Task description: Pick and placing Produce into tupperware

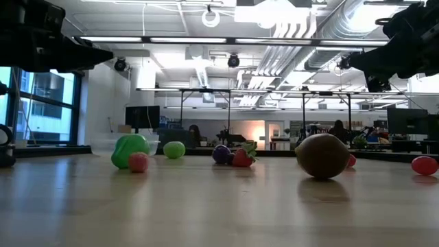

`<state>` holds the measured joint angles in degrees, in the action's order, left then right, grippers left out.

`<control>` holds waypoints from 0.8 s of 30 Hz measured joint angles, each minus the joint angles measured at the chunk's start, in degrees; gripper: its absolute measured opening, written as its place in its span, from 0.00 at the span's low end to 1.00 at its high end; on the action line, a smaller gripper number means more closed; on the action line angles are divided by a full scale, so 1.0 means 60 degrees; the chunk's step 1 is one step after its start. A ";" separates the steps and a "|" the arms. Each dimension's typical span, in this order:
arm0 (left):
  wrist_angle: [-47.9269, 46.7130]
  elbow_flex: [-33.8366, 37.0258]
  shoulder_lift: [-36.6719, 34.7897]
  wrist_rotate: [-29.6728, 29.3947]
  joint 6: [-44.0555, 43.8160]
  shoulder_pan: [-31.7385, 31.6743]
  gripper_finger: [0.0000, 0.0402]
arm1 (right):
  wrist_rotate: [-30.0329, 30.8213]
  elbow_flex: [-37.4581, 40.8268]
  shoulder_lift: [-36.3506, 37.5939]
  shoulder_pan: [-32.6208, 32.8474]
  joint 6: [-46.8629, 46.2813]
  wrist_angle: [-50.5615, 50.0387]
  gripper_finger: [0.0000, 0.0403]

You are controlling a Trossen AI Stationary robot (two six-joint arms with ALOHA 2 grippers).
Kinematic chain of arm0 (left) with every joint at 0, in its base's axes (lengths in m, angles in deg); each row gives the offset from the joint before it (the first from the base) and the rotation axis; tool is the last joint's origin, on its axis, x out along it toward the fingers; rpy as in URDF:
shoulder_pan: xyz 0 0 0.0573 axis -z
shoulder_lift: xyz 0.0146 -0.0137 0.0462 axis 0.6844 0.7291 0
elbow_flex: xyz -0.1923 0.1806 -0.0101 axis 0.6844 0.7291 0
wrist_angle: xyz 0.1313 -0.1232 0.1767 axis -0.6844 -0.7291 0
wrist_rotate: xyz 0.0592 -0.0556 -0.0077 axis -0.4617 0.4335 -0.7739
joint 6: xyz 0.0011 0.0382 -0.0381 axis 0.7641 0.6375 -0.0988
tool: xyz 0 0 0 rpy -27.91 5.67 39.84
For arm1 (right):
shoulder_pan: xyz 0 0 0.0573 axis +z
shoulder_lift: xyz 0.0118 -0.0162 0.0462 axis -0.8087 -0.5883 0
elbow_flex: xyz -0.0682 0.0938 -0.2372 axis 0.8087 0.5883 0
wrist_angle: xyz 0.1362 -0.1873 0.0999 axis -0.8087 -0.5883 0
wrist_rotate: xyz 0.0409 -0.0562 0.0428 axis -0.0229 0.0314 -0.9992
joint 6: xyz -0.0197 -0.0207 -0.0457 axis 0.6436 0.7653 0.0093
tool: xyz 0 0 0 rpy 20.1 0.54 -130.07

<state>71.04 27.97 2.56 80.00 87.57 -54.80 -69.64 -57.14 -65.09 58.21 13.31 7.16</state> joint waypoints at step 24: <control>0.0691 0.0000 0.0003 0.0001 -0.0011 -0.0001 0.00 | 0.0027 0.0015 -0.0004 -0.0002 -0.1840 0.1110 0.00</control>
<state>75.18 27.97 2.58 80.00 87.51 -54.81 -69.48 -57.06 -65.11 58.20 2.27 13.83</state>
